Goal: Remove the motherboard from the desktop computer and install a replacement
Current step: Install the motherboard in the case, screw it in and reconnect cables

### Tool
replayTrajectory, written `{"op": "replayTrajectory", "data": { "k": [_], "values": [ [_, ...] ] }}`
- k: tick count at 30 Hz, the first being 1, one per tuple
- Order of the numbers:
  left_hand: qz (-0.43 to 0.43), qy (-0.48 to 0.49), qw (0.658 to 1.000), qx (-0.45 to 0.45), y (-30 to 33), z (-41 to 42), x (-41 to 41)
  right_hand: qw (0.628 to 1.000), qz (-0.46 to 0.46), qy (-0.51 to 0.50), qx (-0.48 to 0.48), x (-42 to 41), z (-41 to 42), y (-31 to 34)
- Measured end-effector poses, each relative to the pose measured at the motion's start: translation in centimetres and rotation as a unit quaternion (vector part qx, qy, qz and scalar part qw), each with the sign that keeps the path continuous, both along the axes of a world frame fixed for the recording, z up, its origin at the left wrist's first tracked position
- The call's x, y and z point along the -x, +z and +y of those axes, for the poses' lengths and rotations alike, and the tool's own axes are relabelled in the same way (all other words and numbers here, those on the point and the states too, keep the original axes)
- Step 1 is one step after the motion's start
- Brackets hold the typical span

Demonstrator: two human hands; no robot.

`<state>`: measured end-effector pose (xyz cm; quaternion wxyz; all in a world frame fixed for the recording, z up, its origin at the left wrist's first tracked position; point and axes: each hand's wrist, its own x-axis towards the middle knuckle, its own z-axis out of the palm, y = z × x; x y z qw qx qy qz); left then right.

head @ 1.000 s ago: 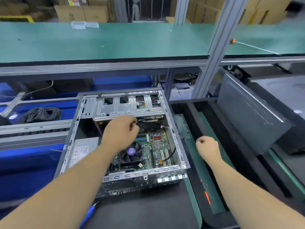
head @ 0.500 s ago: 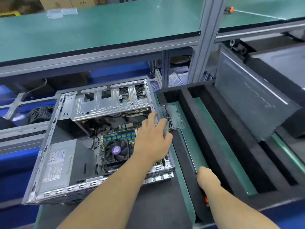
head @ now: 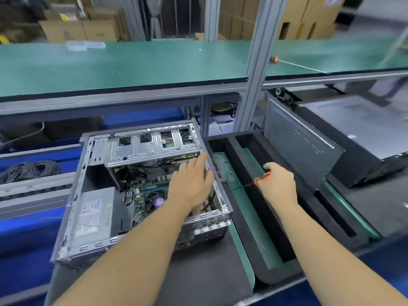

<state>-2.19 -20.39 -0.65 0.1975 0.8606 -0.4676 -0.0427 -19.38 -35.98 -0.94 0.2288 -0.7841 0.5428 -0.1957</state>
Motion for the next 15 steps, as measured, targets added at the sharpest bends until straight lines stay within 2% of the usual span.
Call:
{"op": "replayTrajectory", "data": {
  "k": [2, 4, 9, 11, 13, 15],
  "values": [
    [-0.015, 0.017, 1.000, 0.002, 0.7, 2.1, -1.7, 0.991, -0.124, 0.011, 0.046, -1.6, 1.4, 4.0],
    [-0.031, 0.044, 0.998, -0.011, 0.9, 4.7, -3.9, 0.966, -0.226, 0.058, 0.114, -3.6, 3.0, 8.1],
    [-0.062, 0.109, 0.986, -0.108, 0.2, 11.3, -9.2, 0.863, -0.347, 0.225, 0.290, -9.5, 7.8, 17.7],
    [-0.061, 0.109, 0.986, -0.114, -0.7, 13.2, -10.1, 0.820, -0.406, 0.264, 0.306, -11.9, 9.6, 20.7],
    [-0.037, 0.121, 0.989, -0.072, -1.5, 14.4, -10.4, 0.787, -0.456, 0.295, 0.293, -14.4, 11.0, 22.4],
    [-0.033, 0.125, 0.991, -0.047, -1.8, 14.6, -10.6, 0.780, -0.463, 0.321, 0.271, -16.9, 12.1, 22.8]
  ]
}}
